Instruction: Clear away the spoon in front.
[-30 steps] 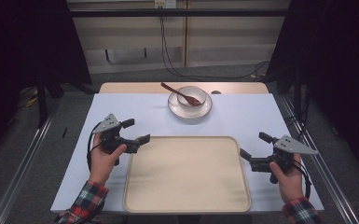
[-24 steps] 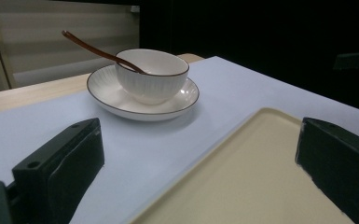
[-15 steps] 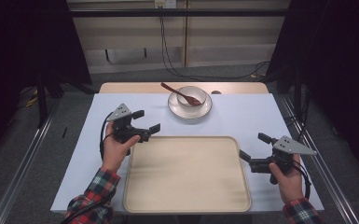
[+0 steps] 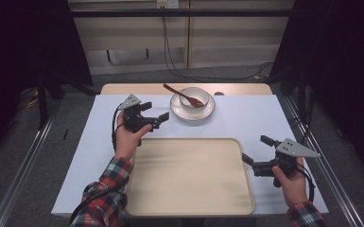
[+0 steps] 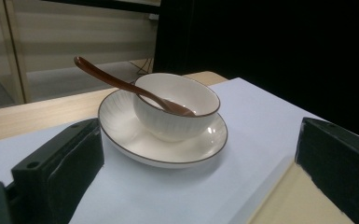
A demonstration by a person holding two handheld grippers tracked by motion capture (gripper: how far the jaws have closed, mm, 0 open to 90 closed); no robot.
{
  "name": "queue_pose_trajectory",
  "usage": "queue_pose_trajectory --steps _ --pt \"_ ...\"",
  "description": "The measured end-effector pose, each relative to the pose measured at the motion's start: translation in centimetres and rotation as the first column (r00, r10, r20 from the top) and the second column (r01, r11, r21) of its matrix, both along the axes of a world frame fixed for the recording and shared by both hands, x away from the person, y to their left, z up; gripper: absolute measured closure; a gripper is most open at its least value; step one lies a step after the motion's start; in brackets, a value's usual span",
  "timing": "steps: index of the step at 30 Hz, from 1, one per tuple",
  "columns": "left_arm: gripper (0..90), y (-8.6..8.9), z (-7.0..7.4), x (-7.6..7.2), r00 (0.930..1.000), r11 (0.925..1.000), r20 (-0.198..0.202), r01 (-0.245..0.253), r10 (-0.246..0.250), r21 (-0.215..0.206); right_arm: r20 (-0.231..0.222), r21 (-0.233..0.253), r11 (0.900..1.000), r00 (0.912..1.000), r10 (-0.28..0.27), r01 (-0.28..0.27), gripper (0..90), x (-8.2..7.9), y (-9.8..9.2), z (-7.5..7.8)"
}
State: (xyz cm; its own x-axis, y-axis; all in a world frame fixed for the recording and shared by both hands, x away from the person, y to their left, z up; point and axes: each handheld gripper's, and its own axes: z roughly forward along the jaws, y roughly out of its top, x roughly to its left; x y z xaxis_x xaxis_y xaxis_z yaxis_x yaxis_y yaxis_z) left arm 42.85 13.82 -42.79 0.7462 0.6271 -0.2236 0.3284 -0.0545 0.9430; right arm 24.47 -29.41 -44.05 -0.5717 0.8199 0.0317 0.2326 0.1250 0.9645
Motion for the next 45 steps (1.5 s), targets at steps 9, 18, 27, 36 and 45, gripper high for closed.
queue_pose_trajectory --steps 9,18,27,36,45 --pt "1.1 -1.4 -0.2 1.8 0.9987 0.9989 -0.028 -0.043 0.044 0.017 -0.004 -0.001 1.000 1.0000 0.009 -0.009 0.3 -0.1 0.1 0.0" --pt "1.4 -2.4 -0.6 3.5 0.9944 0.9950 -0.044 -0.095 0.096 0.032 -0.011 0.008 1.000 0.9999 0.008 -0.008 0.3 -0.1 0.2 0.0" --pt "4.4 -3.6 -0.7 4.7 0.9912 0.9912 -0.035 -0.127 0.128 0.040 -0.006 0.008 1.000 0.9998 0.020 -0.019 0.3 -0.1 0.2 0.0" --pt "8.0 -5.1 -1.3 5.9 0.9819 0.9823 -0.039 -0.184 0.185 0.036 -0.004 0.008 1.000 0.9997 0.025 -0.025 0.3 -0.2 0.3 0.0" --pt "11.9 -5.6 -1.8 6.9 0.9785 0.9785 -0.041 -0.200 0.202 0.050 0.003 0.002 1.000 0.9997 0.025 -0.025 0.4 -0.2 0.2 0.0"
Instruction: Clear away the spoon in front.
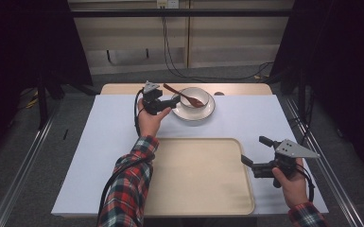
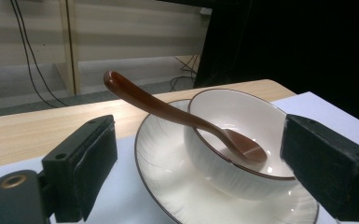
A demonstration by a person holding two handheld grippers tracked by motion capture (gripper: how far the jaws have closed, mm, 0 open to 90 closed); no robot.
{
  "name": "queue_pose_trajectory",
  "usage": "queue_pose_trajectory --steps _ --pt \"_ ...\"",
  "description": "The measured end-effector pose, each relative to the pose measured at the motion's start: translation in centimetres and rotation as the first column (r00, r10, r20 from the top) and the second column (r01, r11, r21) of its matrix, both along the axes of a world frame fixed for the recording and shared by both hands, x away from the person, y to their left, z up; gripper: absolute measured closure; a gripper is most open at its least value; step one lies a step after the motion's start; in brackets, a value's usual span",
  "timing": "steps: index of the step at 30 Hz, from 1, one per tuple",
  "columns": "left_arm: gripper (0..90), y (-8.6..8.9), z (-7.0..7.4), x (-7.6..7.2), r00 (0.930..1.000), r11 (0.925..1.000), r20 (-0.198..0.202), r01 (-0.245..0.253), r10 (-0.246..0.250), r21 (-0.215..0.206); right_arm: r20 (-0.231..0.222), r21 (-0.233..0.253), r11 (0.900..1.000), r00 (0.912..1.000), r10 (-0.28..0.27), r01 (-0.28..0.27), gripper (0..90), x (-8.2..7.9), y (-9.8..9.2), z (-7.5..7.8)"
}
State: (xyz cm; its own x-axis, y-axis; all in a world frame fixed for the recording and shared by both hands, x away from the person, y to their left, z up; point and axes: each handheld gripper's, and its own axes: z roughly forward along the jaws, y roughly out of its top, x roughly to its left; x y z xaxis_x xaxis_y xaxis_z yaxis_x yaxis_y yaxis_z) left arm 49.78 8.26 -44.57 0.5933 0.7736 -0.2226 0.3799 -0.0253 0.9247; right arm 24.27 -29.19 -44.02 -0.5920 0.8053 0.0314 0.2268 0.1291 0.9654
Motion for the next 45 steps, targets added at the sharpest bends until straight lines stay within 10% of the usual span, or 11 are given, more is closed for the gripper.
queue_pose_trajectory --steps 45 --pt "61.1 -2.0 -2.1 2.5 0.9955 0.9892 -0.046 -0.088 0.083 -0.118 0.005 -0.016 1.000 0.9999 0.013 -0.013 0.8 0.1 -0.2 -0.1"
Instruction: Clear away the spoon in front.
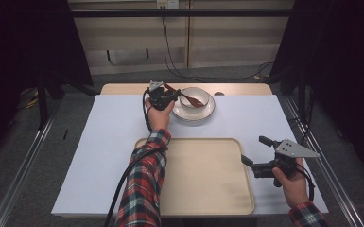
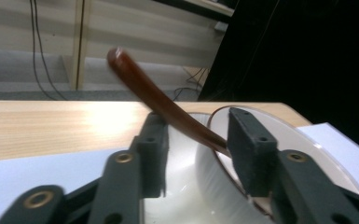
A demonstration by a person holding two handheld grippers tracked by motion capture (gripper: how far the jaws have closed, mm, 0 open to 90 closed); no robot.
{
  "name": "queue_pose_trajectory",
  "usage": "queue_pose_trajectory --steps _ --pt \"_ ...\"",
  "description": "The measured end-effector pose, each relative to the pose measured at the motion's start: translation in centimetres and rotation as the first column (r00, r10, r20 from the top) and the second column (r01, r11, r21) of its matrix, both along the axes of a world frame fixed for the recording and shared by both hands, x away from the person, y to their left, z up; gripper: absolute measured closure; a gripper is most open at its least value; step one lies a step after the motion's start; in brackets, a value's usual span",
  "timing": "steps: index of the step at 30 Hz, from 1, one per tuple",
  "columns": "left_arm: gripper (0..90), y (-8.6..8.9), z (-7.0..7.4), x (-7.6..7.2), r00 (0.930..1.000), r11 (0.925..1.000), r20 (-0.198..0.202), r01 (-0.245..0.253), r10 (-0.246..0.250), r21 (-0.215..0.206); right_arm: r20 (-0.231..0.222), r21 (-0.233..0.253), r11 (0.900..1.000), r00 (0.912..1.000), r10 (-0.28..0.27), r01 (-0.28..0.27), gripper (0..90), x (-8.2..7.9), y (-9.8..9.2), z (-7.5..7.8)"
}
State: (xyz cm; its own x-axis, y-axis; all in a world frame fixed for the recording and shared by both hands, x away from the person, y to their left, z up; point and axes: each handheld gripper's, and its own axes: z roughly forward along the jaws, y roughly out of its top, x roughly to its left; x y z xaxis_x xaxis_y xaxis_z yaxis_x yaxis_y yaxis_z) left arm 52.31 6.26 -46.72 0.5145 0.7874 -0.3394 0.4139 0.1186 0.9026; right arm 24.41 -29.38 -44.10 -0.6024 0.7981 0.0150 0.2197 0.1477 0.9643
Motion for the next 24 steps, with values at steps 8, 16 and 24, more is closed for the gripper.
queue_pose_trajectory --steps 8,16,24 --pt "79.2 0.4 2.0 -0.6 0.9983 0.9932 0.052 0.032 -0.027 -0.112 -0.002 0.001 1.000 1.0000 -0.003 0.003 0.8 0.0 0.0 0.0" --pt "84.0 -0.2 3.9 -0.8 0.9937 0.9925 0.086 0.079 -0.071 -0.093 0.001 0.007 1.000 0.9999 -0.011 0.011 0.9 0.1 0.0 0.0" --pt "84.0 0.1 6.3 -1.3 0.9885 0.9880 0.112 0.113 -0.101 -0.105 -0.003 0.012 1.000 1.0000 -0.010 0.010 0.9 0.0 0.1 0.0"
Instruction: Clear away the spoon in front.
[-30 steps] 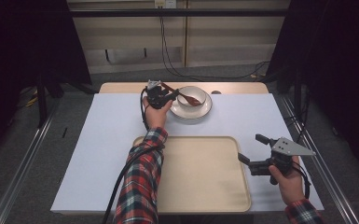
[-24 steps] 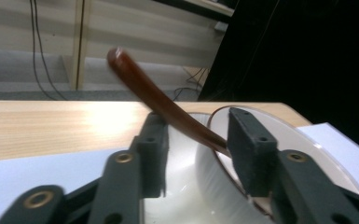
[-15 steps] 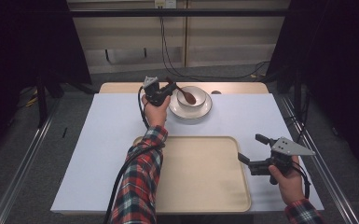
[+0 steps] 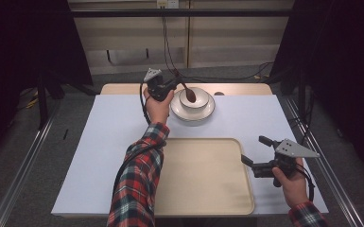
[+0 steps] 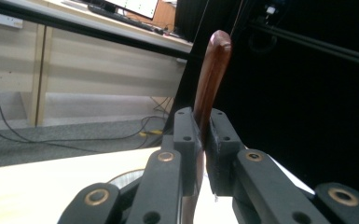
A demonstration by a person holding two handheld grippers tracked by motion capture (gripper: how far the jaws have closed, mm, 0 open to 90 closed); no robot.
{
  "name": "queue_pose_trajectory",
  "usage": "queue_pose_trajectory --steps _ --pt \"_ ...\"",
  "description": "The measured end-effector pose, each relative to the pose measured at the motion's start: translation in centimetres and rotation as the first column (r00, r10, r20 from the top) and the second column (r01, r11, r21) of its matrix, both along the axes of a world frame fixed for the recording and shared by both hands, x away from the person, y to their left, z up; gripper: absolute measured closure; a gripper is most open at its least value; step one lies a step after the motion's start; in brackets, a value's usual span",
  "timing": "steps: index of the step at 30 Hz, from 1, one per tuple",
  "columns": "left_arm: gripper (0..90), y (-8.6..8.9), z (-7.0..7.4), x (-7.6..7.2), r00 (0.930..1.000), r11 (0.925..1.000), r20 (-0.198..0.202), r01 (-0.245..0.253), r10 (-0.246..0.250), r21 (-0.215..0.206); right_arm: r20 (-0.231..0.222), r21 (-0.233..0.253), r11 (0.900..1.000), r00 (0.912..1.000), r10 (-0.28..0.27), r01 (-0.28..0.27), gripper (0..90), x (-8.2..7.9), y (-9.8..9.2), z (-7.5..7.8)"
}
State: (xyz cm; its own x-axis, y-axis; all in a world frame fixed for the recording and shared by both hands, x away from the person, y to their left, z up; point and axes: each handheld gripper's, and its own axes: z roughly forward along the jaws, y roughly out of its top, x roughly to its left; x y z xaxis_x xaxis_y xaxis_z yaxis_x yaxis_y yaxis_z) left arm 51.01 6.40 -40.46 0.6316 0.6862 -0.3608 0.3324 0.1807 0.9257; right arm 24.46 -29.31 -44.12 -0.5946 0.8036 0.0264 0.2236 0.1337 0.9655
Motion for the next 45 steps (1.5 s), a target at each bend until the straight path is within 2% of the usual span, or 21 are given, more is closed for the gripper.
queue_pose_trajectory --steps 1,3,6,10,11,12,16,18,20,21,23,25,27,31,33,35,38,41,43,44,45 --pt "84.0 0.2 0.3 -0.1 1.0000 1.0000 0.001 -0.001 0.001 0.003 -0.001 0.000 1.000 1.0000 0.000 0.000 0.9 0.0 0.0 0.0" --pt "84.0 0.4 0.8 -0.2 1.0000 0.9999 0.009 -0.003 0.003 -0.017 0.000 0.001 1.000 1.0000 0.001 -0.001 0.9 0.0 0.0 0.0" --pt "84.0 1.0 1.6 -0.5 0.9998 0.9999 0.010 0.016 -0.016 0.003 -0.001 -0.005 1.000 1.0000 0.004 -0.004 0.8 0.0 0.0 0.0" --pt "84.0 1.5 2.4 -0.9 0.9999 0.9995 0.009 0.014 -0.013 -0.029 -0.001 -0.001 1.000 1.0000 0.009 -0.009 0.9 0.0 0.1 0.0" --pt "84.0 1.5 2.4 -0.9 0.9999 0.9995 0.009 0.014 -0.013 -0.029 0.000 -0.004 1.000 0.9999 0.011 -0.011 0.9 0.0 0.1 0.0" --pt "84.0 2.0 2.8 -1.2 0.9989 0.9989 0.007 0.047 -0.047 -0.005 0.000 -0.006 1.000 0.9999 0.011 -0.011 0.9 0.0 0.1 -0.1" --pt "84.0 2.8 3.2 -1.7 0.9988 0.9988 0.010 0.049 -0.049 -0.005 -0.004 -0.005 1.000 1.0000 0.008 -0.008 0.9 0.0 0.1 -0.1" --pt "84.0 3.1 3.3 -1.9 0.9982 0.9982 0.008 0.059 -0.059 0.012 -0.001 -0.007 1.000 1.0000 0.006 -0.006 0.9 0.1 0.1 -0.1" --pt "84.0 3.4 3.5 -2.1 0.9983 0.9983 0.002 0.058 -0.057 -0.010 -0.002 -0.008 1.000 0.9999 0.010 -0.010 0.9 0.0 0.1 -0.1" --pt "84.0 3.9 3.6 -2.3 0.9969 0.9970 -0.007 0.078 -0.078 -0.001 -0.002 -0.009 1.000 1.0000 0.007 -0.007 0.9 0.0 0.1 -0.1" --pt "84.0 4.2 3.6 -2.6 0.9967 0.9967 -0.007 0.081 -0.081 -0.007 -0.006 -0.006 1.000 1.0000 0.001 -0.001 0.9 0.0 0.2 -0.1" --pt "84.0 4.5 3.7 -2.9 0.9952 0.9952 -0.009 0.098 -0.097 0.008 -0.008 -0.006 1.000 1.0000 0.001 -0.001 0.9 0.0 0.2 -0.1" --pt "84.0 4.6 3.8 -3.2 0.9949 0.9950 -0.015 0.100 -0.100 -0.007 -0.007 -0.006 1.000 1.0000 0.003 -0.003 1.0 0.0 0.2 -0.1" --pt "84.0 5.1 3.8 -3.6 0.9925 0.9926 -0.019 0.121 -0.121 0.010 -0.012 -0.006 1.000 0.9999 0.004 -0.004 1.0 0.0 0.2 -0.1" --pt "84.0 5.3 3.9 -3.9 0.9915 0.9918 -0.024 0.128 -0.128 0.001 -0.007 -0.012 1.000 1.0000 0.005 -0.006 1.0 0.1 0.2 -0.1" --pt "84.0 5.8 3.8 -4.3 0.9887 0.9889 -0.030 0.147 -0.147 0.018 -0.004 -0.013 1.000 1.0000 0.003 -0.003 1.0 0.1 0.2 -0.1" --pt "84.1 6.0 3.8 -4.5 0.9875 0.9883 -0.041 0.152 -0.152 0.006 -0.007 -0.012 1.000 1.0000 0.005 -0.005 1.0 0.1 0.2 -0.1" --pt "84.1 6.4 3.6 -4.8 0.9855 0.9856 -0.045 0.165 -0.164 0.036 -0.008 -0.009 1.000 0.9999 0.010 -0.010 1.1 0.0 0.3 -0.2" --pt "84.1 6.4 3.5 -5.1 0.9847 0.9855 -0.051 0.168 -0.167 0.025 -0.012 -0.005 1.000 0.9999 0.011 -0.011 1.1 0.0 0.3 -0.1" --pt "84.1 6.7 3.5 -5.2 0.9828 0.9830 -0.056 0.179 -0.176 0.043 -0.012 -0.005 1.000 0.9999 0.011 -0.011 1.1 0.0 0.3 -0.1" --pt "84.1 6.7 3.4 -5.3 0.9827 0.9827 -0.051 0.180 -0.178 0.043 -0.011 -0.005 1.000 0.9999 0.011 -0.011 1.1 0.0 0.3 -0.1"
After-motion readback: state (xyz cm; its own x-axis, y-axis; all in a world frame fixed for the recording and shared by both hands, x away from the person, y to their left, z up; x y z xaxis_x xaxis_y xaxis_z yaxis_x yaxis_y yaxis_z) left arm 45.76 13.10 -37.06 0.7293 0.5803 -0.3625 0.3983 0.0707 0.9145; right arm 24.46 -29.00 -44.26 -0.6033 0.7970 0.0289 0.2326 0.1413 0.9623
